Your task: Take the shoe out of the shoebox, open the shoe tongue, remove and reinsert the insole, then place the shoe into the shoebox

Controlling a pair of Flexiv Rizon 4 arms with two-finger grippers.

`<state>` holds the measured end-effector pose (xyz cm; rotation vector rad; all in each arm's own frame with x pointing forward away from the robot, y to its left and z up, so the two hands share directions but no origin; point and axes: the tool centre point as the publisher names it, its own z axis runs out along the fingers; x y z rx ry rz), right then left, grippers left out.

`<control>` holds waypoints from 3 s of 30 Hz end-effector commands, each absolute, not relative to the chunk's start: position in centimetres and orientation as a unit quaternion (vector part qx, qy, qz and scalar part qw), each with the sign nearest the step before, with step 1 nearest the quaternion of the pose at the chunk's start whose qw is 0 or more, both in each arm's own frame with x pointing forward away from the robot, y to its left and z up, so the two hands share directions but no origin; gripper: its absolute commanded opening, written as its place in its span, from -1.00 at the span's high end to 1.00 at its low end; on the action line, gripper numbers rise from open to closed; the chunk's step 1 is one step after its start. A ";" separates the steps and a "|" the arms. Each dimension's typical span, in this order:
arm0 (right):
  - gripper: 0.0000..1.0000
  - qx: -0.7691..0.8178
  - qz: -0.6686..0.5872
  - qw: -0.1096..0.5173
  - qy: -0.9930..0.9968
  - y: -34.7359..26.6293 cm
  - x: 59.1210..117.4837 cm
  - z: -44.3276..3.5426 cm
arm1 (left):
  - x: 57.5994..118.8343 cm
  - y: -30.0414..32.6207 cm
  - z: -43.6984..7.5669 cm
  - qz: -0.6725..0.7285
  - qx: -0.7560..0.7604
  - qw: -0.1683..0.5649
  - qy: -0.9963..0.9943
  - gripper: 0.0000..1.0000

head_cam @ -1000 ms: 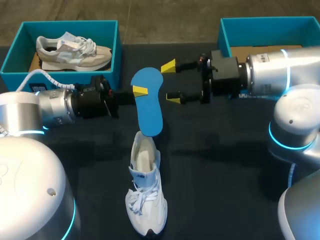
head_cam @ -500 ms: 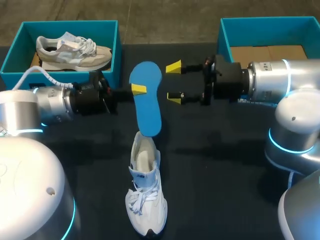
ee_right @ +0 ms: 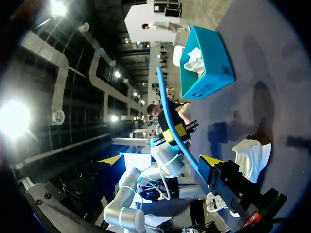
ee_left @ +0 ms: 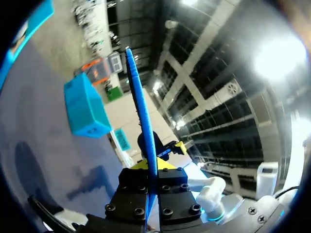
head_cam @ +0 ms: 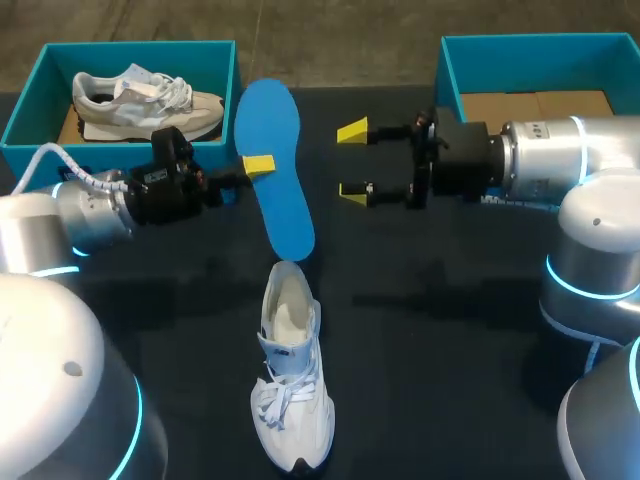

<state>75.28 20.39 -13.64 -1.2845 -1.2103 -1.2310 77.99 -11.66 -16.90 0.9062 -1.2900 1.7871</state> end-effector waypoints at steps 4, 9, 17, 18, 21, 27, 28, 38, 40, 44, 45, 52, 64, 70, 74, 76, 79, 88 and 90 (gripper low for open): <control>-1.00 -0.526 -0.504 0.474 -0.494 20.6 75.3 -13.7 | 78.7 -12.6 -15.3 0.793 0.206 0.178 -0.545 1.00; -1.00 -0.526 -0.504 0.474 -0.494 20.6 75.3 -13.7 | 79.2 -13.0 -15.0 0.807 0.080 0.063 -0.581 1.00; -1.00 -0.526 -0.504 0.474 -0.494 20.6 75.3 -13.7 | 80.0 -13.4 -16.1 0.779 -0.030 0.013 -0.626 1.00; -1.00 -0.526 -0.504 0.474 -0.494 20.6 75.3 -13.7 | 80.1 -13.5 -16.3 0.776 -0.041 0.007 -0.629 1.00; -1.00 -0.526 -0.504 0.474 -0.494 20.6 75.3 -13.7 | 80.2 -13.3 -16.9 0.765 -0.089 -0.014 -0.638 1.00; -1.00 -0.526 -0.504 0.474 -0.494 20.6 75.3 -13.7 | 81.2 -12.8 -17.3 0.756 -0.149 -0.076 -0.632 1.00; -1.00 -0.526 -0.504 0.474 -0.494 20.6 75.3 -13.7 | 81.4 -12.7 -17.2 0.754 -0.164 -0.091 -0.630 1.00; -1.00 -0.526 -0.504 0.474 -0.494 20.6 75.3 -13.7 | 81.8 -12.6 -16.5 0.715 -0.271 -0.157 -0.625 1.00; -1.00 -0.526 -0.504 0.474 -0.494 20.6 75.3 -13.7 | 81.8 -12.7 -16.4 0.711 -0.285 -0.164 -0.621 1.00; -1.00 -0.526 -0.504 0.474 -0.494 20.6 75.3 -13.7 | 82.1 -12.8 -16.6 0.702 -0.314 -0.188 -0.611 1.00; -1.00 -0.526 -0.504 0.474 -0.494 20.6 75.3 -13.7 | 82.0 -12.8 -16.7 0.701 -0.336 -0.206 -0.594 1.00; -1.00 -0.526 -0.504 0.474 -0.494 20.6 75.3 -13.7 | 82.0 -12.8 -16.7 0.701 -0.336 -0.206 -0.594 1.00; -1.00 -0.526 -0.504 0.474 -0.494 20.6 75.3 -13.7 | 81.9 -12.8 -16.5 0.683 -0.359 -0.237 -0.590 1.00; -1.00 -0.526 -0.504 0.474 -0.494 20.6 75.3 -13.7 | 82.1 -13.1 -16.2 0.624 -0.398 -0.330 -0.586 1.00; -1.00 -0.526 -0.504 0.474 -0.494 20.6 75.3 -13.7 | 82.1 -13.3 -16.2 0.584 -0.420 -0.384 -0.579 1.00; -1.00 -0.526 -0.504 0.474 -0.494 20.6 75.3 -13.7 | 82.0 -13.4 -16.2 0.567 -0.433 -0.409 -0.569 1.00; -1.00 -0.526 -0.504 0.474 -0.494 20.6 75.3 -13.7 | 81.9 -13.5 -15.9 0.556 -0.447 -0.437 -0.548 1.00; -1.00 -0.526 -0.504 0.474 -0.494 20.6 75.3 -13.7 | 82.2 -13.2 -15.2 0.534 -0.466 -0.474 -0.523 1.00; -1.00 -0.526 -0.504 0.474 -0.494 20.6 75.3 -13.7 | 82.2 -13.3 -15.1 0.532 -0.472 -0.473 -0.521 1.00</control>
